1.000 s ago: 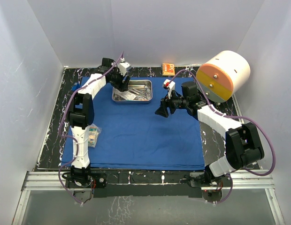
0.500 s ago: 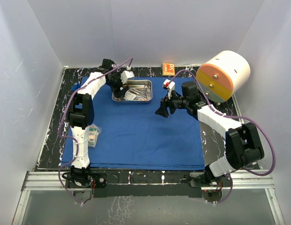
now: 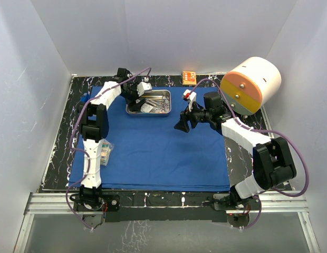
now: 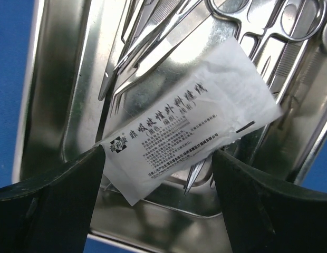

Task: Open and lay out the surgical kit
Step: Pick up the medical item from the container.

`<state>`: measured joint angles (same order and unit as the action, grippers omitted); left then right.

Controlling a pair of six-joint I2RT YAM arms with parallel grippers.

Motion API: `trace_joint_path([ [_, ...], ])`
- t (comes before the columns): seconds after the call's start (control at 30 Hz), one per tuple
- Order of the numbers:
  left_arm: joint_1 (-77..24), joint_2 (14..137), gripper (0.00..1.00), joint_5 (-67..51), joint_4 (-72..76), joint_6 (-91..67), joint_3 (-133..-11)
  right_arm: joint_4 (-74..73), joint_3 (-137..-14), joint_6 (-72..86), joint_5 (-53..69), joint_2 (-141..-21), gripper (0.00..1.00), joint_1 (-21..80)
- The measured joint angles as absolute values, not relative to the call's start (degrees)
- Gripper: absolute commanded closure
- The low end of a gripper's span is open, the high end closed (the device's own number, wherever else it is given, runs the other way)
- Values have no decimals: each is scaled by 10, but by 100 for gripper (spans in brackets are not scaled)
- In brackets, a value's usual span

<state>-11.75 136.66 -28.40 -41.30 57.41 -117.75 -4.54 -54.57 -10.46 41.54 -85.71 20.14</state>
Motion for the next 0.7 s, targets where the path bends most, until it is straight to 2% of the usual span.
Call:
trace_joint_path([
  [0.2, -117, 1377, 21, -281, -407, 572, -1178, -46, -546, -105, 415, -858, 38, 201],
  [0.4, -117, 1379, 28, -282, -404, 561, -1178, -46, -546, -105, 415, -860, 38, 201],
  [0.63, -117, 1379, 51, -283, -403, 539, -1178, -46, -546, -105, 415, -867, 38, 201],
  [0.7, -117, 1379, 54, -283, -403, 533, -1178, -46, -546, -105, 415, -868, 38, 201],
])
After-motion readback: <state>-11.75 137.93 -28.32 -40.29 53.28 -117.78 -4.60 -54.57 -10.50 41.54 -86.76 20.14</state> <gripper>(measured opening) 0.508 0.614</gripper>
